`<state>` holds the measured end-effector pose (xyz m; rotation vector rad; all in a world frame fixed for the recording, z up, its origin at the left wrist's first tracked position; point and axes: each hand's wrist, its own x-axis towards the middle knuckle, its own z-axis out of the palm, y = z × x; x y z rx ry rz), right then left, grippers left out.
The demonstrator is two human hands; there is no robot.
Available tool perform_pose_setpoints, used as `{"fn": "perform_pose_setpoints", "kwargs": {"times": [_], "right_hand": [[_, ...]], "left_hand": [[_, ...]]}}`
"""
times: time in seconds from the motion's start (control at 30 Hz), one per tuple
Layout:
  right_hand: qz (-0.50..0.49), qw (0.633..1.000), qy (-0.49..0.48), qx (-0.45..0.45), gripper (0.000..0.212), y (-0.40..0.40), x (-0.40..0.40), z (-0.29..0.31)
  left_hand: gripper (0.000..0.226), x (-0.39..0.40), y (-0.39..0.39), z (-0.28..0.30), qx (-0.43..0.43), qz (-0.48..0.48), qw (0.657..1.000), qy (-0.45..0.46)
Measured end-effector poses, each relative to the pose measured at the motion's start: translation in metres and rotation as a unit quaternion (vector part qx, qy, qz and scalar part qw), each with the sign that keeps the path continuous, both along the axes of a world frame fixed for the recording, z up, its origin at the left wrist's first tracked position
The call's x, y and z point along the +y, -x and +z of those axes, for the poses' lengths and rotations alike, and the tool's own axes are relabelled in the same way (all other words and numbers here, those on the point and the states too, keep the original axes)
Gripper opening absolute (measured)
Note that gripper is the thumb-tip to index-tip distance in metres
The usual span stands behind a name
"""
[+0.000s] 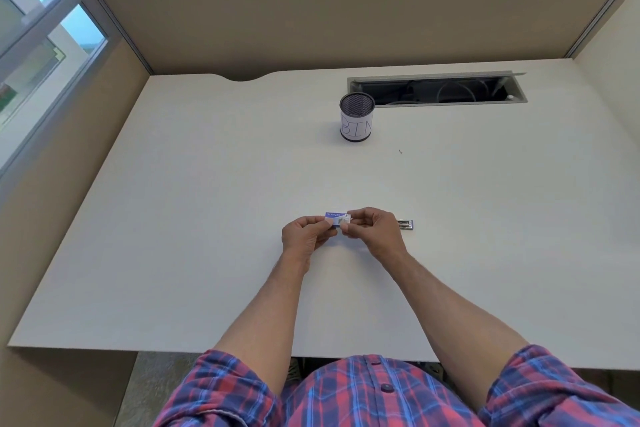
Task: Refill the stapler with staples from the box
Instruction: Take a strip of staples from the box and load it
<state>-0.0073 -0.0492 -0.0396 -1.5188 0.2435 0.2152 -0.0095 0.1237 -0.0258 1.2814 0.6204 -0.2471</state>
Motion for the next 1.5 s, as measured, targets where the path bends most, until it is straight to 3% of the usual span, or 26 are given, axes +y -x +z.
{"fn": "perform_pose_setpoints", "kwargs": {"times": [0.43,1.03,1.2,1.5], "right_hand": [[0.01,0.999,0.027,-0.039,0.035,0.0057,-0.0072,-0.0018],[-0.05,0.998,-0.003,-0.044,0.017,0.0042,-0.0047,-0.0027],[-0.048,0.997,0.016,-0.064,0.027,0.0055,-0.0027,-0.0007],[-0.05,0.997,0.034,-0.049,0.014,0.0068,-0.0028,-0.0013]], "left_hand": [[0.012,-0.0006,-0.0031,-0.0012,0.011,0.03,0.998,0.047],[0.004,-0.003,-0.0063,-0.0008,0.005,0.05,0.996,0.078],[0.004,-0.002,-0.006,-0.0015,0.006,0.051,0.996,0.076],[0.004,0.0025,-0.0081,-0.0052,-0.018,0.04,0.998,0.052]]}}
